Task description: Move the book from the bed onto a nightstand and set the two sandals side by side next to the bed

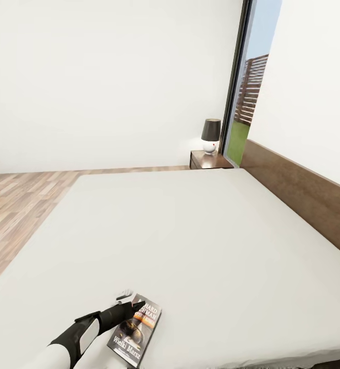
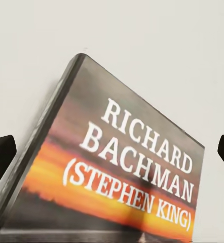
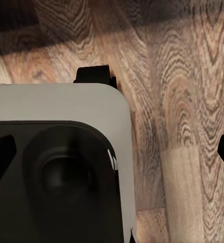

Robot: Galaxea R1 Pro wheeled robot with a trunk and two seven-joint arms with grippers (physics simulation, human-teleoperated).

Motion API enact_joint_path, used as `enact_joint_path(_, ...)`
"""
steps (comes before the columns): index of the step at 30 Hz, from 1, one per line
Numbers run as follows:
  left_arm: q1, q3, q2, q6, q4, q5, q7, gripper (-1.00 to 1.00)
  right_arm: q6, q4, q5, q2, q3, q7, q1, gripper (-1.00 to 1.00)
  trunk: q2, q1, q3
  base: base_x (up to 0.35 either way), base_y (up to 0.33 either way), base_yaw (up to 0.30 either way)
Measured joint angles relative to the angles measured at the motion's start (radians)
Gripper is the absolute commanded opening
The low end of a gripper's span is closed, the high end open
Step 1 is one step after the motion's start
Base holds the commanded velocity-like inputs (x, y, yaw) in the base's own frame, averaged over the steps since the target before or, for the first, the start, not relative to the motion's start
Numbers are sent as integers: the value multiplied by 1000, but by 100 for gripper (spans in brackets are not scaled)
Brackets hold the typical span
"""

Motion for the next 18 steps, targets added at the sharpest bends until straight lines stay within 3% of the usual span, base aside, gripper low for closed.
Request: enact_joint_path(18,0,0,0,0,0,0,-1,100,0,0,0,0,1,0,0,100,0,0,0,-41,0,0)
